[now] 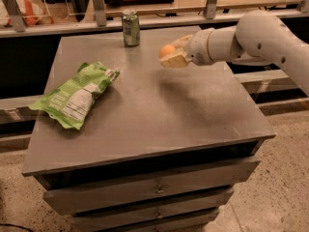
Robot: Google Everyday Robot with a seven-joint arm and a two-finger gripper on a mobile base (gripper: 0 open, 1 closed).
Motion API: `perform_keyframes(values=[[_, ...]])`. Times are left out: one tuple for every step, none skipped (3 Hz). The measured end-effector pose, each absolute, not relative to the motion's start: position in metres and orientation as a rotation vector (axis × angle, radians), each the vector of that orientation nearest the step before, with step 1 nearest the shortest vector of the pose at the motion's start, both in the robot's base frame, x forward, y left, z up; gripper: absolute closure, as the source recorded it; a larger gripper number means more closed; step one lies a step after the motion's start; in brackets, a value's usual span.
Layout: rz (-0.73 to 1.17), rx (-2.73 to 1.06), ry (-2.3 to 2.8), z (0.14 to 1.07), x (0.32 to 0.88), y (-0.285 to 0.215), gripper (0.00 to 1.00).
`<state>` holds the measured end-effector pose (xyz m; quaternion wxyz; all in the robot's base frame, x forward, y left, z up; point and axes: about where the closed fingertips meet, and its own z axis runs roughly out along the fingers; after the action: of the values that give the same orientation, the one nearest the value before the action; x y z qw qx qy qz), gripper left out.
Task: Move orange near green can
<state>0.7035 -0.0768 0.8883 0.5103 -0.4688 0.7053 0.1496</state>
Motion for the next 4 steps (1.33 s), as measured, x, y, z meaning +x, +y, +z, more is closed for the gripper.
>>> perform_keyframes(values=[[0.302, -1.087, 1.673, 0.903, 0.737, -0.072, 1.0], [0.267, -1.058, 1.69, 0.904, 0.767, -0.071, 1.0], [0.278, -1.041, 1.742, 0.889, 0.793, -0.068, 1.0], [0.301, -1.038, 1.791, 0.872, 0.815, -0.063, 1.0]])
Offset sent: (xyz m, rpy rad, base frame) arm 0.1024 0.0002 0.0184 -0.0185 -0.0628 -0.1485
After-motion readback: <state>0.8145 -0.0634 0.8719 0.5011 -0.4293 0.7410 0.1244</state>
